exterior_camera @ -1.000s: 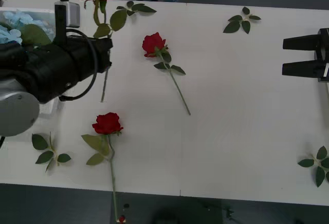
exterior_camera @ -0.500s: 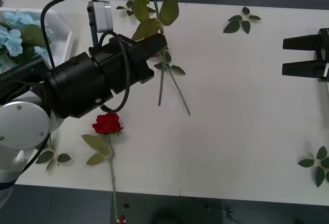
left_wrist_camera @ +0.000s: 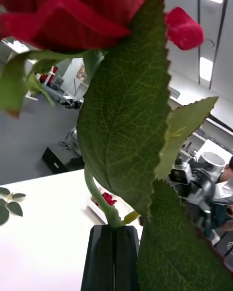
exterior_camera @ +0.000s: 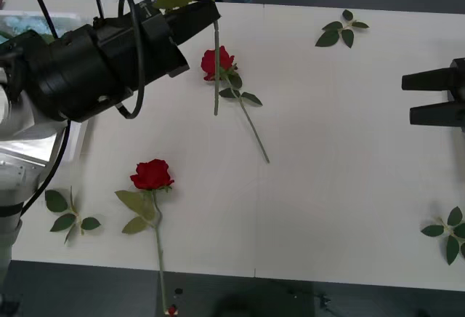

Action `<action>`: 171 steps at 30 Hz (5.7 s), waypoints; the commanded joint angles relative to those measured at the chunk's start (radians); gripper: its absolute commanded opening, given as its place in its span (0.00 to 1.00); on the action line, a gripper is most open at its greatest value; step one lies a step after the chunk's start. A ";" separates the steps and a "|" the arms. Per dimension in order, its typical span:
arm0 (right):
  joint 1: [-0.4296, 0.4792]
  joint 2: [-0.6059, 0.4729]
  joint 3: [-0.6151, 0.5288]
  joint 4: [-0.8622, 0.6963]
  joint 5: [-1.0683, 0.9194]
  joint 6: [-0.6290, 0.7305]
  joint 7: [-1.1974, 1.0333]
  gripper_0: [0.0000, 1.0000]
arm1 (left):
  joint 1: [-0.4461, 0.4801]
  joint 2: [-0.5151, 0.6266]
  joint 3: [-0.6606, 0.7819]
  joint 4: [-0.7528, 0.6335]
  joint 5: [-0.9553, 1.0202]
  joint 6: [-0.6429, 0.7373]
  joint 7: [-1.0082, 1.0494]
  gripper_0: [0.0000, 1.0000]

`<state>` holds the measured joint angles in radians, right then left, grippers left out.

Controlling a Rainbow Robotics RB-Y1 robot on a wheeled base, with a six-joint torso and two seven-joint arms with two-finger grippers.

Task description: Put the red flowers into the right box and the blue flowers into the left box

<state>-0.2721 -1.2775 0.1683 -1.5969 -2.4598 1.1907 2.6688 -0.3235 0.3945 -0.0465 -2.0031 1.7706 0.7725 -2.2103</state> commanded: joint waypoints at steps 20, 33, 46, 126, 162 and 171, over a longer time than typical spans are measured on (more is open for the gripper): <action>0.002 0.259 -0.016 -0.123 0.148 -0.043 0.036 1.00 | -0.086 -0.289 -0.089 0.244 0.155 0.002 -0.307 0.00; 0.002 0.403 0.019 -0.123 0.259 -0.112 0.036 1.00 | -0.085 -0.345 -0.095 0.299 0.211 0.019 -0.307 0.00; 0.001 0.483 0.097 -0.123 0.256 -0.230 0.036 1.00 | -0.049 -0.347 -0.127 0.317 0.216 0.036 -0.307 0.00; -0.088 -0.184 0.235 0.138 0.038 -0.494 -0.173 0.00 | 0.050 0.368 -0.032 0.334 0.066 0.157 0.187 0.73; -0.036 -0.229 0.235 0.634 0.753 -0.491 -0.624 0.12 | 0.173 0.041 0.086 -0.077 -1.102 0.740 0.870 0.73; -0.030 -0.229 0.237 0.624 0.728 -0.488 -0.624 1.00 | 0.301 0.041 -0.026 -0.138 -1.241 0.570 0.867 0.74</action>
<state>-0.3129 -1.4912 0.4169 -0.9666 -1.7171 0.6994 2.0541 -0.0553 0.4235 -0.0501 -2.0866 0.5630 1.3779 -1.3893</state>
